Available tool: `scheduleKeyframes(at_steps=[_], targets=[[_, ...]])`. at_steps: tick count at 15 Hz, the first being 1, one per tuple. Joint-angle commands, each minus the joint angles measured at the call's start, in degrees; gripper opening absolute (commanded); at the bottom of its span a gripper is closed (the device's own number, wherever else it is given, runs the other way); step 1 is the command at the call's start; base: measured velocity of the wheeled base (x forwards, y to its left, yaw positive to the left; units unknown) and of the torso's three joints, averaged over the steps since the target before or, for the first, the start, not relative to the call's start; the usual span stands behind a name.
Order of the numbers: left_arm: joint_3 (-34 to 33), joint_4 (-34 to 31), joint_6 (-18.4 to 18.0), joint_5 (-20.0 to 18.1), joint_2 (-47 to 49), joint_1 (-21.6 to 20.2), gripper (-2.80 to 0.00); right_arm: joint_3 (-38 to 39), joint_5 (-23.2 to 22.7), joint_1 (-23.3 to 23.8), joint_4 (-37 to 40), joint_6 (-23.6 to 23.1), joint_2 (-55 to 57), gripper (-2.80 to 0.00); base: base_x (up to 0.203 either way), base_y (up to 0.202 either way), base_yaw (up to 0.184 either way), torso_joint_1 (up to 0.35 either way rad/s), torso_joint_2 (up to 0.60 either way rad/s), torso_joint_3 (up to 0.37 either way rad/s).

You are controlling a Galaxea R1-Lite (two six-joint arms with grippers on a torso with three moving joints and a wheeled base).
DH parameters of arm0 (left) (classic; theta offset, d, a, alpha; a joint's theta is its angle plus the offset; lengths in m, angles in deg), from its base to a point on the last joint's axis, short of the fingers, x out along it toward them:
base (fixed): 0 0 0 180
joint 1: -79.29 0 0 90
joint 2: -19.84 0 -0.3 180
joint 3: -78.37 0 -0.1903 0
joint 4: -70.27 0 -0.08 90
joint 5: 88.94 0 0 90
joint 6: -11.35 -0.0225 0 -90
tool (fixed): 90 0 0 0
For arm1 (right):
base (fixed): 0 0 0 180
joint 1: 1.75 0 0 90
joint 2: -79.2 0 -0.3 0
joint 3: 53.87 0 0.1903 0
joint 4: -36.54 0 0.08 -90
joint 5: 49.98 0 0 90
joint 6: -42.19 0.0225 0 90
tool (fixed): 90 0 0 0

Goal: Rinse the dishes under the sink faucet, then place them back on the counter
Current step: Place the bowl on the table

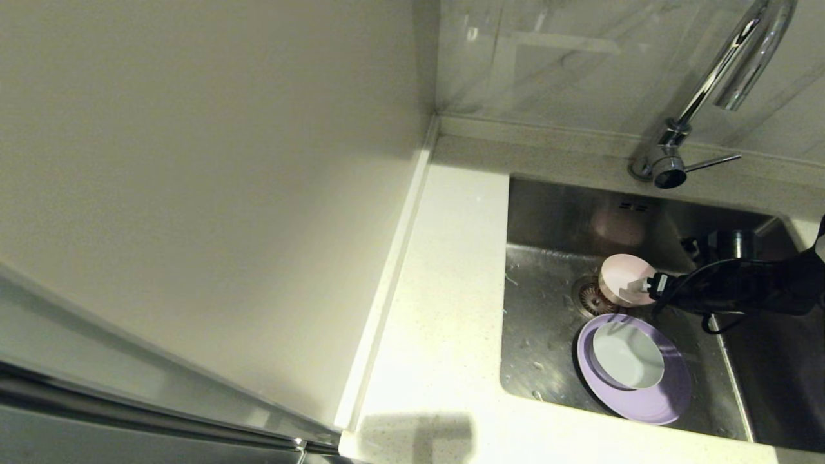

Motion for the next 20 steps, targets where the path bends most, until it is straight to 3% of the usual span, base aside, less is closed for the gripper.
scheduleKeyframes(at_steps=[1, 8, 11, 15, 20], targets=[[-0.09, 0.05, 0.02, 0.00, 0.00, -0.01, -2.80, -0.26, -0.06, 0.00, -0.45, 0.01, 1.21, -2.80, 0.000, 0.000, 0.000, 0.000, 0.00, 0.000], [-0.18, 0.05, 0.02, 0.00, 0.00, -0.01, -2.80, 0.42, 0.61, 0.09, -2.00, -0.07, 1.08, -2.80, 0.000, 0.000, 0.000, 0.000, 0.00, 0.000], [-0.18, 0.05, 0.02, 0.00, 0.00, -0.01, -2.80, 2.72, 4.18, 0.60, -2.60, -0.10, -1.06, -2.80, 0.000, 0.000, 0.000, 0.000, 0.00, 0.000], [-0.18, 0.05, 0.02, 0.00, 0.00, -0.01, -2.80, 8.34, 7.29, 1.56, -11.04, -0.87, -4.34, -2.80, 0.000, 0.000, 0.000, 0.000, 0.00, 0.000], [-0.18, 0.05, 0.01, 0.00, 0.00, -0.01, -2.80, 15.27, 11.94, 2.73, -19.06, -9.36, -11.63, -2.80, 0.000, 0.000, 0.000, 0.000, 0.00, 0.000]])
